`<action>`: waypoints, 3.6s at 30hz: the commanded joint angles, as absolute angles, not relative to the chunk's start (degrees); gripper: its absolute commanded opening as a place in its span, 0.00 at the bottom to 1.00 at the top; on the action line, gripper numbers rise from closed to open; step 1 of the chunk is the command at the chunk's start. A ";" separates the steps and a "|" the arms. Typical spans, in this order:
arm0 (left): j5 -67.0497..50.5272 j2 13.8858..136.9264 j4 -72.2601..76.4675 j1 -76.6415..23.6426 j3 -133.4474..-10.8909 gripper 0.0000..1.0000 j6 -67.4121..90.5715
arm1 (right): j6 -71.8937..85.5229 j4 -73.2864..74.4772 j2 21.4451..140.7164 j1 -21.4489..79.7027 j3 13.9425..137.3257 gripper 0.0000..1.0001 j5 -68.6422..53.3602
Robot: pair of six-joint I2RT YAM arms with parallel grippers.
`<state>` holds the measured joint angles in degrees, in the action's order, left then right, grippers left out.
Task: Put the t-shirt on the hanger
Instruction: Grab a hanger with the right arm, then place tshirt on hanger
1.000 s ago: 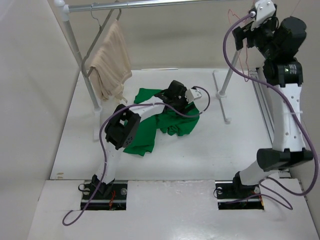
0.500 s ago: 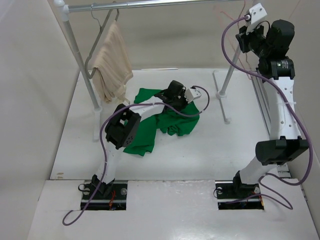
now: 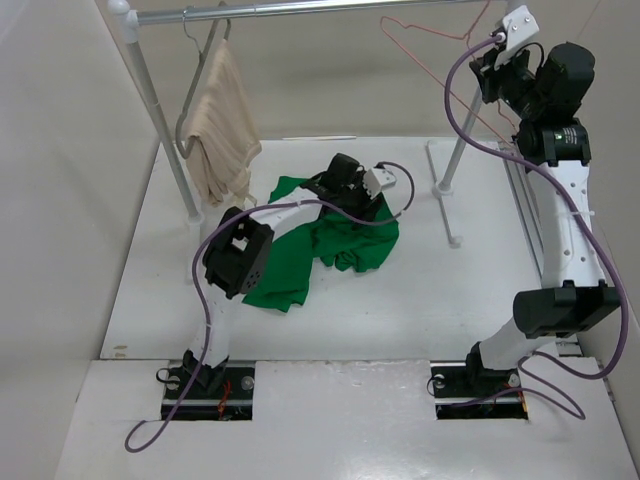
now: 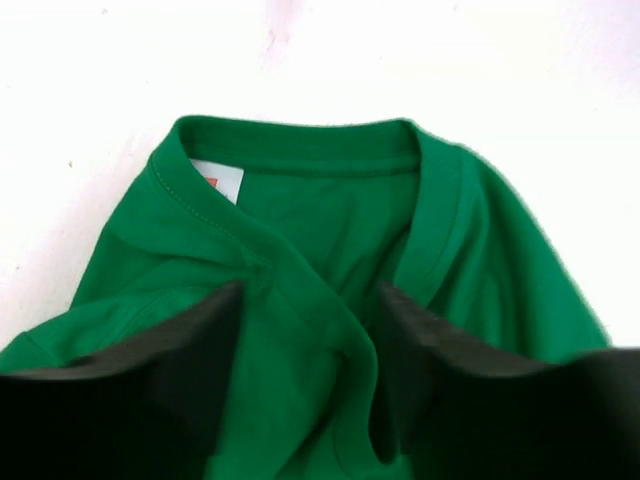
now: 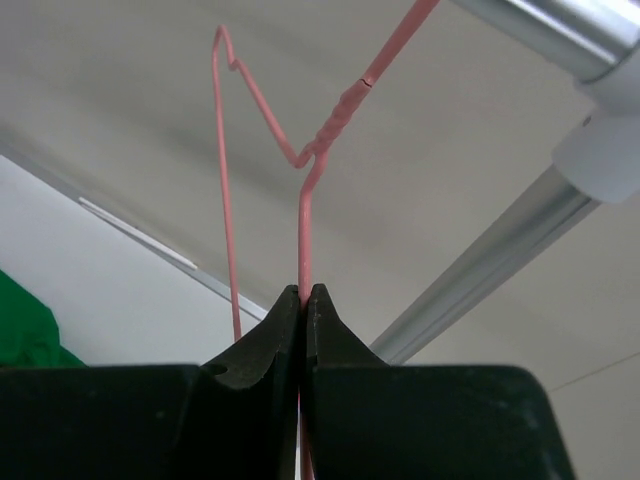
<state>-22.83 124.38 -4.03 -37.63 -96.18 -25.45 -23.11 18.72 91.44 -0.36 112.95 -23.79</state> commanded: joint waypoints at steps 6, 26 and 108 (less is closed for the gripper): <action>-31.73 118.74 1.23 -34.89 -95.81 0.60 -16.44 | -24.78 7.30 88.95 5.71 115.32 0.00 -24.61; -10.03 124.62 7.83 -39.20 -91.58 0.61 -17.57 | -26.63 15.81 65.49 3.18 79.83 0.00 -26.81; -18.98 114.35 -17.66 -34.80 -104.41 0.00 -19.07 | -24.18 -6.58 70.74 12.48 46.93 0.00 -28.19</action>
